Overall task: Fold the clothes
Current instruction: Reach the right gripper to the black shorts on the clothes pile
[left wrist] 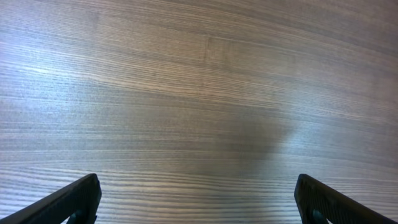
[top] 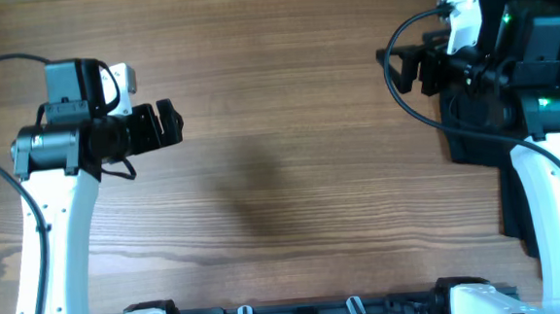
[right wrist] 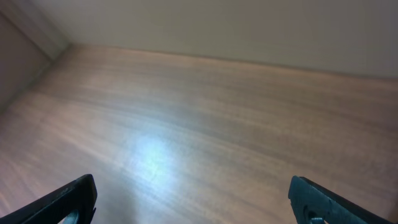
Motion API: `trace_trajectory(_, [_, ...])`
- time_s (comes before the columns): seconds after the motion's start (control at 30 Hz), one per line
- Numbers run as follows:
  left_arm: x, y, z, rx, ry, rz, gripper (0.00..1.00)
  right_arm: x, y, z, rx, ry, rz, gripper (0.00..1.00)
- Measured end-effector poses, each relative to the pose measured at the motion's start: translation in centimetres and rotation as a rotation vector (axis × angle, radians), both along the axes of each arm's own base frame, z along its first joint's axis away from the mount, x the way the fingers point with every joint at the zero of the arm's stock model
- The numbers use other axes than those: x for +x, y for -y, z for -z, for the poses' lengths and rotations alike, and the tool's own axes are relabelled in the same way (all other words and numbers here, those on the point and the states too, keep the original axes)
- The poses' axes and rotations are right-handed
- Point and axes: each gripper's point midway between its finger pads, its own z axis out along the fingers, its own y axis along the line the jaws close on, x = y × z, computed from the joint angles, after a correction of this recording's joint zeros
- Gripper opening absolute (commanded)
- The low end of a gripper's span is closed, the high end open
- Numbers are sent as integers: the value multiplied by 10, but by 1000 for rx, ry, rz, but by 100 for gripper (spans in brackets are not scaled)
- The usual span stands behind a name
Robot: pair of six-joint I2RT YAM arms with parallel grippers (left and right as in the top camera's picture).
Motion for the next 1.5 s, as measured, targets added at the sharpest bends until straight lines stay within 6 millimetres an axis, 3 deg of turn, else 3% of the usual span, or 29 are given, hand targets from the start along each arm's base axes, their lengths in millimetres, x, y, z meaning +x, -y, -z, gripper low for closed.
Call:
trace_trajectory(0.1, [5,-1,6,2,-12,-1,100,3,3,-2,-12,14,16,100])
trace_trajectory(0.2, [6,-1,11,1,-29,-1,100,9,21,4,-61,-5,121,100])
trace_trajectory(0.3, [9,0,10,-3,-17,1,100,19,61,25,-153,-81,355,94])
trace_trajectory(0.37, [10,1,9,-5,-12,2,100,24,94,55,-219,-183,516,94])
trace_trajectory(0.43, [13,0,7,-4,4,3,100,26,122,101,-273,-328,622,91])
trace_trajectory(0.6, [17,0,5,-4,23,3,100,13,151,202,-324,-646,741,92])
trace_trajectory(0.7, [18,0,5,-4,23,3,100,7,169,228,-303,-726,807,91])
trace_trajectory(0.93, [20,0,3,-3,36,3,100,18,201,239,-229,-698,863,82])
trace_trajectory(1.13, [22,0,3,-3,43,3,100,31,204,264,-211,-690,800,68])
trace_trajectory(1.33, [22,0,2,-3,45,3,100,42,209,280,-220,-667,796,65])
trace_trajectory(1.5, [22,0,2,-3,46,3,100,44,215,283,-243,-658,813,46])
